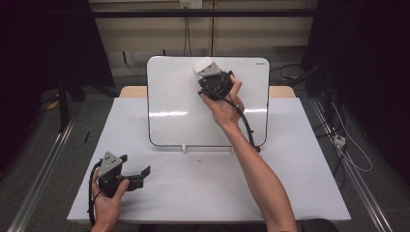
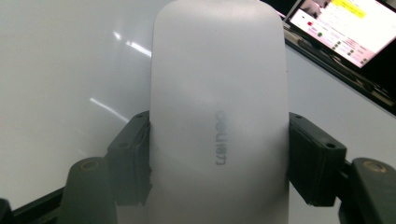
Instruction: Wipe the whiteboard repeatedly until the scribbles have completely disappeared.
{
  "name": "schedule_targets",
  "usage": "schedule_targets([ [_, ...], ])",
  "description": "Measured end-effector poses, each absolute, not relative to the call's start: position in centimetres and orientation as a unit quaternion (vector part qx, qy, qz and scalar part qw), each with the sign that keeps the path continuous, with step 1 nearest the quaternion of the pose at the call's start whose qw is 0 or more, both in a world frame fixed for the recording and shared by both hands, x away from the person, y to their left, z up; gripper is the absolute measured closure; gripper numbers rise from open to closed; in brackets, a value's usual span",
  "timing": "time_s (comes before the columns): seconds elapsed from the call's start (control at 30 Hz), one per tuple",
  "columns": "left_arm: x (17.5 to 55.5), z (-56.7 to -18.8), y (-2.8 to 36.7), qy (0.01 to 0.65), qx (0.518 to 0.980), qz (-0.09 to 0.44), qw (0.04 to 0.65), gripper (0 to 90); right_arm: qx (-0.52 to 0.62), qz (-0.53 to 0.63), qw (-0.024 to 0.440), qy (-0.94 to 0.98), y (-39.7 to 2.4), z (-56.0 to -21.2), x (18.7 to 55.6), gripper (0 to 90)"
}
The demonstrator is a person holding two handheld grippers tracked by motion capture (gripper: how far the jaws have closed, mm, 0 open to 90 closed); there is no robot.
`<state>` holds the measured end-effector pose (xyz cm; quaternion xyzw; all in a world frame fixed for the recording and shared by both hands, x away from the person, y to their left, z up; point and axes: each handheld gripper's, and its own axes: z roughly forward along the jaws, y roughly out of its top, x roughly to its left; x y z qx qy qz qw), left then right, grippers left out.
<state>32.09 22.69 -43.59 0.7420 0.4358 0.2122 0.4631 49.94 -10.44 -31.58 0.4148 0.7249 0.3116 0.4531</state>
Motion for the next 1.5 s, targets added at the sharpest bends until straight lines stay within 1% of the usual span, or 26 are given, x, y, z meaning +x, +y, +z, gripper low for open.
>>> schedule_targets([
  [0.47,32.2,-43.7,22.3,0.432,0.748,0.21,0.458,5.0,0.485,0.321,0.449,0.678,-19.8,-32.3,48.3,31.8],
  [0.57,32.3,-43.7,22.2,0.43,0.749,0.211,0.458,5.0,0.493,0.326,0.448,0.671,-20.6,-32.5,48.0,31.8],
  [0.83,32.4,-43.7,22.0,0.429,0.75,0.21,0.458,5.0,0.473,0.324,0.442,0.69,-19.1,-34.0,46.8,31.8],
  [1.37,32.3,-43.6,22.0,0.426,0.749,0.21,0.462,5.0,0.377,0.328,0.442,0.745,-10.2,-35.5,46.5,31.7],
  [1.43,32.4,-43.6,22.1,0.427,0.75,0.209,0.46,5.0,0.373,0.328,0.443,0.746,-10.1,-35.6,46.5,31.7],
  [1.5,32.3,-43.7,22.2,0.429,0.748,0.209,0.462,5.0,0.376,0.336,0.432,0.748,-10.6,-35.4,46.5,31.8],
])
